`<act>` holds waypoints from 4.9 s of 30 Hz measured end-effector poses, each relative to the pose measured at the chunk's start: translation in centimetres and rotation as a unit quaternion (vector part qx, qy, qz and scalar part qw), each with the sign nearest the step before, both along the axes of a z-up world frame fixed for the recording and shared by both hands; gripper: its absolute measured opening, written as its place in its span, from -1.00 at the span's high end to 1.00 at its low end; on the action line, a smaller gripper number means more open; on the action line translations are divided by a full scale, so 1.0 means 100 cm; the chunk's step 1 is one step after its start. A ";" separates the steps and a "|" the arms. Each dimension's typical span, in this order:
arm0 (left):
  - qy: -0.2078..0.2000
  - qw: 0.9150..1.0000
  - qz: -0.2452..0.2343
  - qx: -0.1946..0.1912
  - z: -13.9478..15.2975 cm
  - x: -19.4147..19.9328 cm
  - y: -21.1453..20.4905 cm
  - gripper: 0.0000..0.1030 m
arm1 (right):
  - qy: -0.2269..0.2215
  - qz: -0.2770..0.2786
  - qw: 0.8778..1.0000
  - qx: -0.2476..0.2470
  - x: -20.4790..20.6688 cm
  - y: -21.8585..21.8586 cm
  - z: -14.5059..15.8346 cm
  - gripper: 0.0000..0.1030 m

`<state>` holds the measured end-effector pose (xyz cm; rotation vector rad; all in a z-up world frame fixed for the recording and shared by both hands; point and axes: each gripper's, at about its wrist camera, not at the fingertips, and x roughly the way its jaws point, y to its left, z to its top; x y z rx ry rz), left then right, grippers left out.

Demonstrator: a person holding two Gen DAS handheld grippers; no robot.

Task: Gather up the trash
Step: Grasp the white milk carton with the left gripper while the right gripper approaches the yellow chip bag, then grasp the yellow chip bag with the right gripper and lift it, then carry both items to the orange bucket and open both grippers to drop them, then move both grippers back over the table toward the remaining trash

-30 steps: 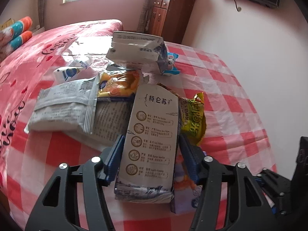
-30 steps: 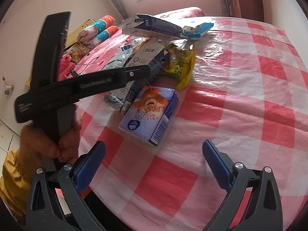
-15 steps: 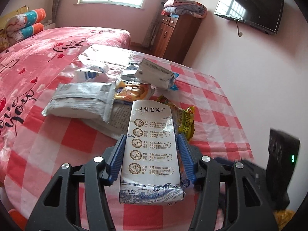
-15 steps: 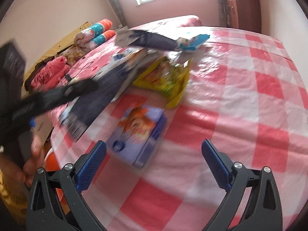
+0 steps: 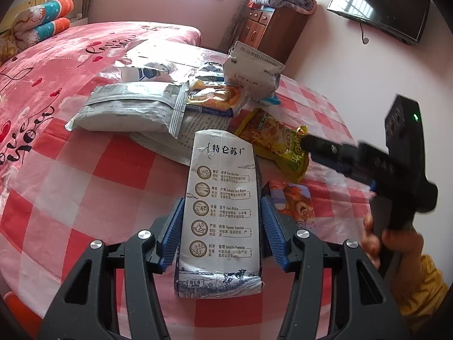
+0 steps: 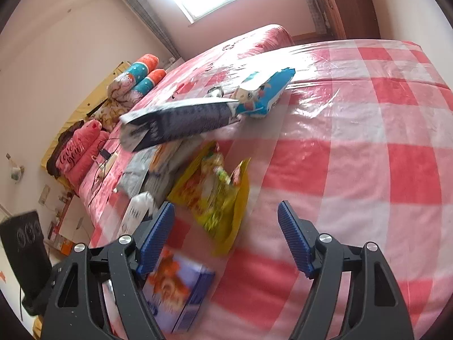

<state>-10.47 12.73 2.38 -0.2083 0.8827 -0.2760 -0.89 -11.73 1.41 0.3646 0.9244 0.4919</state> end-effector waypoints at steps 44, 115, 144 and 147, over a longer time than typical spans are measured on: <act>-0.065 0.998 0.012 0.001 0.028 -0.050 -0.005 -0.07 | -0.096 -0.045 0.994 -0.017 -0.082 -0.028 0.064 0.58; 0.003 0.966 0.235 0.110 -0.020 -0.204 0.189 -0.59 | -0.112 0.192 0.973 -0.063 -0.192 0.184 0.052 -0.85; -0.003 0.990 0.082 0.118 0.046 -0.075 0.042 -0.59 | -0.096 0.013 0.995 0.017 -0.132 0.037 0.034 -0.86; -0.015 0.990 0.049 0.133 0.059 -0.053 0.018 -0.59 | -0.079 0.018 0.996 0.038 -0.126 0.031 0.030 -0.86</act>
